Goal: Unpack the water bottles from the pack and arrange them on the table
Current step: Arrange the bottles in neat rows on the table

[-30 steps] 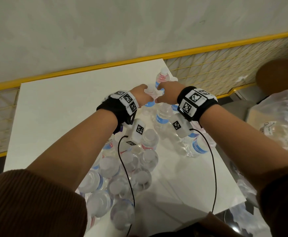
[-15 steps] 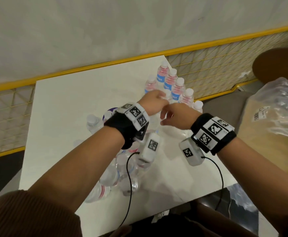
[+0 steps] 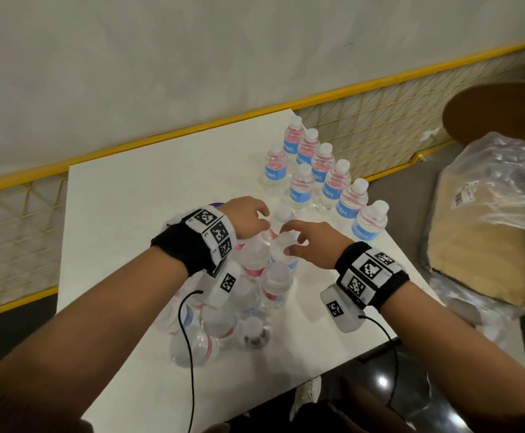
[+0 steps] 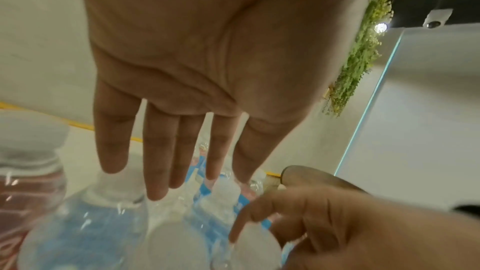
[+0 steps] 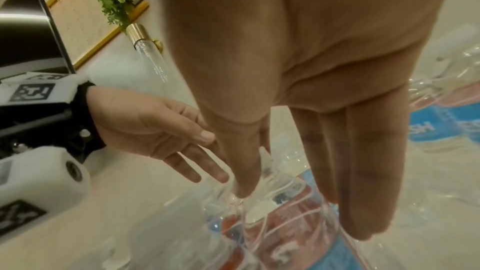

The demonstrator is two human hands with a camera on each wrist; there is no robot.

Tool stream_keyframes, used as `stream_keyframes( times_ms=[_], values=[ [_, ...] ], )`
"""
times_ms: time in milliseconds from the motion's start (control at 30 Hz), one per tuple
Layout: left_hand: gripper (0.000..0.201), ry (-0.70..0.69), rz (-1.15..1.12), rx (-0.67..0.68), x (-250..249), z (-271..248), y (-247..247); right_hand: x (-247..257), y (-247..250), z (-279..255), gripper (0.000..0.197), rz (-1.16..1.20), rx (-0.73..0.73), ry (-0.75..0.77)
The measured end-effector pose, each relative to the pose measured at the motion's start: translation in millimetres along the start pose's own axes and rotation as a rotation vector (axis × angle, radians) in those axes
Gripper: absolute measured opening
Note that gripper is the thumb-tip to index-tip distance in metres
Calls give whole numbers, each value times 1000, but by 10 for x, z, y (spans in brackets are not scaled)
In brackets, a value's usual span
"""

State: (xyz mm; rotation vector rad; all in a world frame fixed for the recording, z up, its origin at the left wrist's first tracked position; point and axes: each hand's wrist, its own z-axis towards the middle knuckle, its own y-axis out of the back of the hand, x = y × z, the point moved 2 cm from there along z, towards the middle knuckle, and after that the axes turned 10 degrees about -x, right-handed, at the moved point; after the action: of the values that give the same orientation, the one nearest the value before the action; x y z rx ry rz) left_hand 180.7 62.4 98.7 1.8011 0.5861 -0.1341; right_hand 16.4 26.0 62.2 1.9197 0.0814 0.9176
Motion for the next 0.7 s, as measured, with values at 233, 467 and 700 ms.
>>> stream_keyframes(
  times_ms=[233, 467, 700],
  values=[
    [41, -70, 122, -6, 260, 240, 464, 45, -21, -34, 48, -3, -50, -126],
    [44, -163, 137, -55, 354, 641, 663, -8, 295, 86, 44, 20, -237, -281],
    [49, -213, 106, -126, 363, 1107, 488, -172, 562, 479, 41, 15, -371, -363]
  ],
)
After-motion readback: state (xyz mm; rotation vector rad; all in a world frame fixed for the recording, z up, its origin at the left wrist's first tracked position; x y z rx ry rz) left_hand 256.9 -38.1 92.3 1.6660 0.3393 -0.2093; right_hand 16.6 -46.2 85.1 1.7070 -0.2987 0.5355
